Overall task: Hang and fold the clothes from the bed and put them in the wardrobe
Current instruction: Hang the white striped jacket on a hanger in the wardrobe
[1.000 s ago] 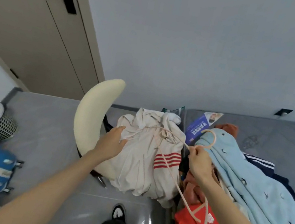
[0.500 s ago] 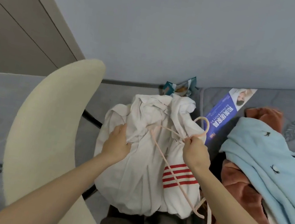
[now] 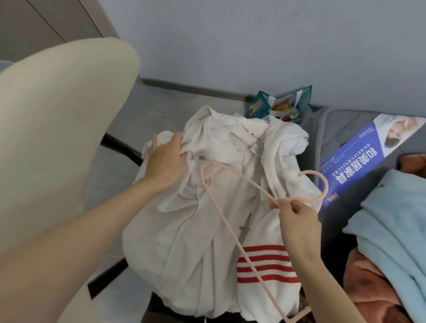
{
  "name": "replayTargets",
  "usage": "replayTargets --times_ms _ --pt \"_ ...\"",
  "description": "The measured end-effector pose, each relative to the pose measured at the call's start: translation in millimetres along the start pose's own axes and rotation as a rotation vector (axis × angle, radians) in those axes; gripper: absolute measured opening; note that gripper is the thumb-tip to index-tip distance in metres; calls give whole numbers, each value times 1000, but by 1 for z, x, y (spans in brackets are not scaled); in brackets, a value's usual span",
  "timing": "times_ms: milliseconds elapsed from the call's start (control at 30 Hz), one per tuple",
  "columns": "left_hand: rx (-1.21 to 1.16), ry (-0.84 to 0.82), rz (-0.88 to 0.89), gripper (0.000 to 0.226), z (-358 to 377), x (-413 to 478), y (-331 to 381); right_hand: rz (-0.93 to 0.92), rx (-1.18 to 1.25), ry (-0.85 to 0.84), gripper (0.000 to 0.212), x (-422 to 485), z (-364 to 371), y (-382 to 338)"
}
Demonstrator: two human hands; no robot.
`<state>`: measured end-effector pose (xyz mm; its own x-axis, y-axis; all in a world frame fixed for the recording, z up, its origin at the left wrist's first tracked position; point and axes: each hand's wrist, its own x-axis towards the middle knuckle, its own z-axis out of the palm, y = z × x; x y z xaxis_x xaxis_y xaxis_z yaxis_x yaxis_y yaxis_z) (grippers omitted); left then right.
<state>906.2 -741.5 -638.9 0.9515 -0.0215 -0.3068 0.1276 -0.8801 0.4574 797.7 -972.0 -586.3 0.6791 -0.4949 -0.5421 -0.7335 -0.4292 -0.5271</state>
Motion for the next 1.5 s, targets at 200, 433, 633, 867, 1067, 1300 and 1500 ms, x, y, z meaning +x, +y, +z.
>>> replayTargets --times_ms 200,433,633,867,1067,1300,1500 --pt "-198 119 11 5 -35 -13 27 -130 -25 -56 29 4 7 -19" --pt "-543 44 47 34 -14 -88 68 -309 152 -324 32 32 9 -64" --pt "-592 -66 -251 86 18 -101 41 -397 -105 -340 40 54 36 -65" --pt "-700 -107 -341 28 20 -82 38 -363 -111 -215 38 48 69 -40" --pt "-350 -151 -162 59 27 -82 27 -345 73 -453 37 56 61 -55" --pt "-223 -230 -9 100 73 -89 20 -510 -186 -224 27 58 56 -44" --pt "42 -176 177 63 85 -94 12 -222 -747 -41 41 58 17 9"
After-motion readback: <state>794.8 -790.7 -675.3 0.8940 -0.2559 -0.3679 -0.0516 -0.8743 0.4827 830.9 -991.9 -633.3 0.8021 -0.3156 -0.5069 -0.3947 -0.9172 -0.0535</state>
